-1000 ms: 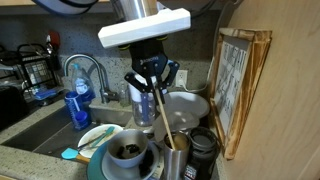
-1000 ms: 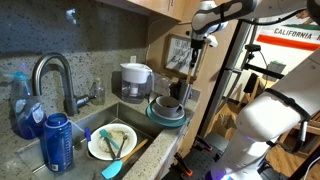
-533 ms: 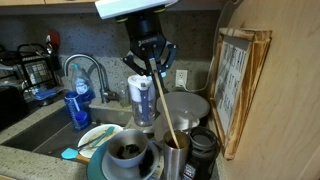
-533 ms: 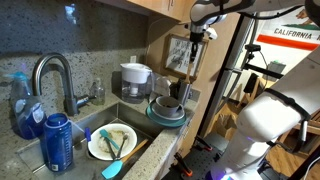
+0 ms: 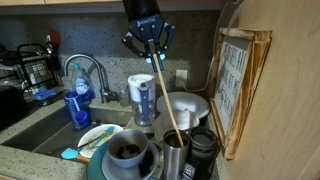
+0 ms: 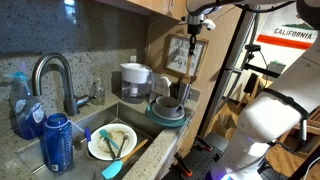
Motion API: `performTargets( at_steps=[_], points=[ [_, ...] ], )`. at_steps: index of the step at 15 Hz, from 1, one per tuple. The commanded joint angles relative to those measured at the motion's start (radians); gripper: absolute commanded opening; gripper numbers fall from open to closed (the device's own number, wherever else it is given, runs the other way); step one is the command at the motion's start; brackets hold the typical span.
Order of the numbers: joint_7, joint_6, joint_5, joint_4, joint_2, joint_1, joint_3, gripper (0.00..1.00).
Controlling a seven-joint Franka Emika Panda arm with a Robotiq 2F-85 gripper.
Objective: Remove the wooden spatula from the holder and place it inside the white bowl, stir the contents in the bowl using the spatula, place the spatula back in the holder
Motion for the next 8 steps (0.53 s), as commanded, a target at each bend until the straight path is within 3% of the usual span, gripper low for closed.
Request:
performTargets(
  at_steps=[1, 8],
  points=[
    [0.006, -0.073, -0.036, 0.102, 0.037, 0.014, 0.019, 0.04],
    [0.013, -0.225, -0.079, 0.249, 0.051, 0.043, 0.064, 0.04]
  ],
)
